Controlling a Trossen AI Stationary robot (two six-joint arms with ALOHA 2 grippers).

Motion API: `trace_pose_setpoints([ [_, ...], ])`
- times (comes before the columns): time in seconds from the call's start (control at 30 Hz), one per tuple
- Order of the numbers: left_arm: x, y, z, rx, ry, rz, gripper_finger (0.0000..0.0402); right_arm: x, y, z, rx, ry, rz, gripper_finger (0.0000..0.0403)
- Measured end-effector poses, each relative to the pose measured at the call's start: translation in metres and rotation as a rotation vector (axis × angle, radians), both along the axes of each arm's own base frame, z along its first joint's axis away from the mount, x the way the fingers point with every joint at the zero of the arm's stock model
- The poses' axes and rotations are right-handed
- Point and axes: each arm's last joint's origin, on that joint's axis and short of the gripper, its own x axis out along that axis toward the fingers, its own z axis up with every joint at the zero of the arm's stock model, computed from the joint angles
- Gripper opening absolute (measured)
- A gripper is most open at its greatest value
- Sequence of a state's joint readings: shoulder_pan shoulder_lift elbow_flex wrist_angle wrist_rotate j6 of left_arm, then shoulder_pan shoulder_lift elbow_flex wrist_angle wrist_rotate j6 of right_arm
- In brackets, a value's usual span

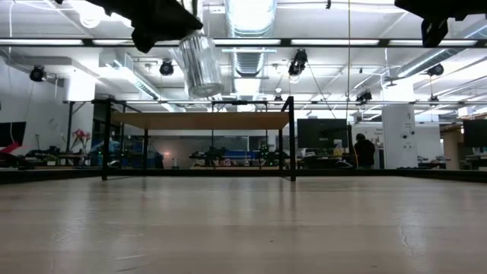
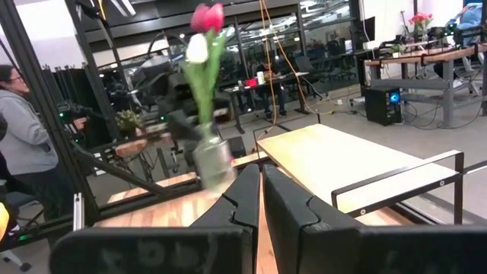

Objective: Pick and place flowers into a vace then onto a shelf
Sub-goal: Put the left transparent vase on the shelf

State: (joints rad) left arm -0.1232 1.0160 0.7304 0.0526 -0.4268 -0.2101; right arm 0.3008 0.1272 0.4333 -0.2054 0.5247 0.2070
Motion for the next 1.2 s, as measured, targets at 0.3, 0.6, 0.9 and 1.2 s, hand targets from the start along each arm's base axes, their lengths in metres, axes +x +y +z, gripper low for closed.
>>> trace_pose_setpoints([
  [0.3, -0.012, 0.048, 0.06, 0.026, 0.102, 0.313, 0.0102, 0.001, 0.0, -0.002, -0.002, 0.007, 0.0, 0.0013],
  [0.6, -0.02, 0.092, 0.082, 0.043, 0.235, 0.552, 0.0102, 0.004, 0.001, -0.009, -0.007, 0.028, 0.0, 0.0013],
  [0.9, -0.024, 0.124, 0.05, 0.03, 0.348, 0.679, 0.0102, 0.004, 0.001, -0.009, -0.006, 0.028, 0.0, 0.0013],
  [1.2, -0.024, 0.127, 0.029, 0.042, 0.295, 0.694, 0.0102, 0.004, 0.001, -0.009, -0.007, 0.028, 0.0, 0.0013],
])
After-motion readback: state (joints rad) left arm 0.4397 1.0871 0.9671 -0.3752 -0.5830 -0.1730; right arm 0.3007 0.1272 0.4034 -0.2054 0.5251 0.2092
